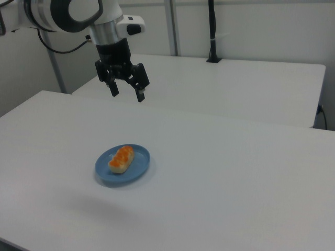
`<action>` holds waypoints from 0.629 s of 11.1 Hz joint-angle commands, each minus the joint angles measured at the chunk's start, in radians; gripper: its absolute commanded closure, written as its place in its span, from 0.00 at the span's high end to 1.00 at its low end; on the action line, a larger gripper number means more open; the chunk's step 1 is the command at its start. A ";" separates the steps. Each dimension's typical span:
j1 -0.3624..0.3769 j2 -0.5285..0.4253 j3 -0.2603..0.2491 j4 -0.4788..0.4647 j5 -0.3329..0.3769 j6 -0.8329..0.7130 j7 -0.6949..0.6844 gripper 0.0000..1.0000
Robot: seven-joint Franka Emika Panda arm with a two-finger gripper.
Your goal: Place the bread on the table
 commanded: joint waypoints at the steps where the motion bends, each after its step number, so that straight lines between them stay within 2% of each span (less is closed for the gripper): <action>1: 0.017 -0.001 -0.008 0.001 -0.001 -0.020 -0.017 1.00; 7: 0.014 0.009 -0.010 -0.009 -0.002 -0.026 -0.073 1.00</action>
